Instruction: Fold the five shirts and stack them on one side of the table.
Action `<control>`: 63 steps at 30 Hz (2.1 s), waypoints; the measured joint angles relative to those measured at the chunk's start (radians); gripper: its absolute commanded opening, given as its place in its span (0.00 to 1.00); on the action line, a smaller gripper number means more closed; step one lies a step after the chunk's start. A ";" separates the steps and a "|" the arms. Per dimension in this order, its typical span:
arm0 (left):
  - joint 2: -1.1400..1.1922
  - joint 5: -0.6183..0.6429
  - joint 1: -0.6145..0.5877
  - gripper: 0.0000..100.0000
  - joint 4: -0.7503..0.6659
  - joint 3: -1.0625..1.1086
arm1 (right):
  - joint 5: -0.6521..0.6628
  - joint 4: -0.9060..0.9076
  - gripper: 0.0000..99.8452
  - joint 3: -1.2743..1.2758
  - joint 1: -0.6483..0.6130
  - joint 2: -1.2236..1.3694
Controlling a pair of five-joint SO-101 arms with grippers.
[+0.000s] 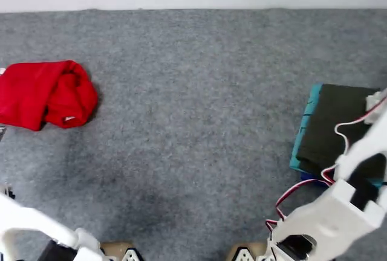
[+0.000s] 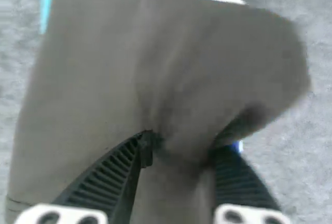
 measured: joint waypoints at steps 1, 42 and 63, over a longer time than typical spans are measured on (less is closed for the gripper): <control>0.000 0.000 0.000 0.02 0.000 0.000 | 0.003 0.000 0.37 0.000 0.005 0.000; 0.000 0.000 0.000 0.02 0.000 0.000 | 0.199 -0.014 0.23 0.064 0.161 -0.106; 0.000 0.000 0.000 0.02 0.000 0.015 | 0.201 -0.436 0.01 0.063 0.064 0.133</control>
